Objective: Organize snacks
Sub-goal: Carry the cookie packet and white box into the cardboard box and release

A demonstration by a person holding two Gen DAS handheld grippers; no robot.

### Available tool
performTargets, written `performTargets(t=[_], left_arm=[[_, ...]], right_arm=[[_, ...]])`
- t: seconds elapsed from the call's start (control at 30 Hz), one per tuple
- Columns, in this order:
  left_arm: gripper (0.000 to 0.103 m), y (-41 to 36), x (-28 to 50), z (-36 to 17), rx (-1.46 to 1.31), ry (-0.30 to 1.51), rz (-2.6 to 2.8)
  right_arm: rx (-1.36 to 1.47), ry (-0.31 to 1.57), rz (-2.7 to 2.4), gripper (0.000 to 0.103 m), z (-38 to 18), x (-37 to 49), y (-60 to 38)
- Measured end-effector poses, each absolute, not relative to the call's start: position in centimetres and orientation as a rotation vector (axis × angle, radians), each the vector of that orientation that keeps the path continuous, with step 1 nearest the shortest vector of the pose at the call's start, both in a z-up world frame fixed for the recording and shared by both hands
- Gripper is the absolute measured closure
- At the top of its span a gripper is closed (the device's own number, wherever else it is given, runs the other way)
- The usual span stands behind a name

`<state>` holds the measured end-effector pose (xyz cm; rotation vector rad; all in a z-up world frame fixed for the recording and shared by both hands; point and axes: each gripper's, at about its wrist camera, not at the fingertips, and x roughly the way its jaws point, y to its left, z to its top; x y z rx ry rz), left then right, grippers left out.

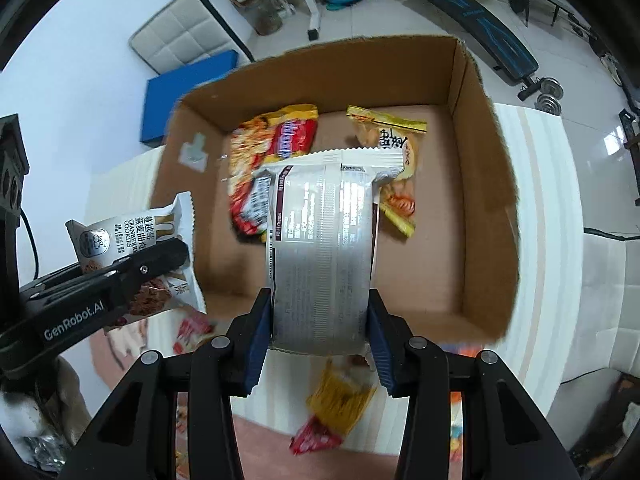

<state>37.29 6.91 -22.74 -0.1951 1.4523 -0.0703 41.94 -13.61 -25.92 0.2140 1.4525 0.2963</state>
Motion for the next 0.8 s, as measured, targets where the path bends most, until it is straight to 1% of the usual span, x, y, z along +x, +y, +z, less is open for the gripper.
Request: performTargets(t=[0.2,0.3,0.33,0.37,0.4,0.43,0.6,0.7,0.8], left_arm=[[0.073,7.6,39.1,-27.6,-0.173,1.564,-0.046],[0.072,8.1,39.0,-29.0,-0.194,1.587,-0.02],[0.064,8.3,38.9,-29.0,-0.201,1.583,-0.016],[0.055,8.4,38.9,-29.3,-0.204,1.585,-0.014],[0.037,8.4,38.9,-29.4,-0.201,1.59,-0.014],[0.029,8.5,38.8,-29.5,-0.2,1.584,-0.013],[0.016,8.7,38.5,-28.8,-0.218,1.54,-0.023],[0.008,8.7,38.3,-27.7,-0.206,1.509,-0.027],[0.008,8.7,37.8,-26.6,-0.189,1.481,-0.026]], right_arm=[[0.188,1.523,0.28,0.055,-29.9,43.7,-13.0],[0.181,1.579,0.289,0.052,-31.9,44.0,-12.5],[0.162,1.593,0.28,0.045,-32.3,44.0,-12.4],[0.128,1.594,0.268,0.029,-32.5,44.1,-12.2],[0.118,1.591,0.268,0.02,-32.6,44.0,-12.1],[0.117,1.59,0.264,0.012,-32.6,43.9,-12.1],[0.074,1.578,0.249,0.012,-31.9,43.8,-11.7],[0.08,1.564,0.239,0.01,-31.4,43.9,-11.8],[0.061,1.533,0.22,0.009,-30.5,43.6,-11.9]])
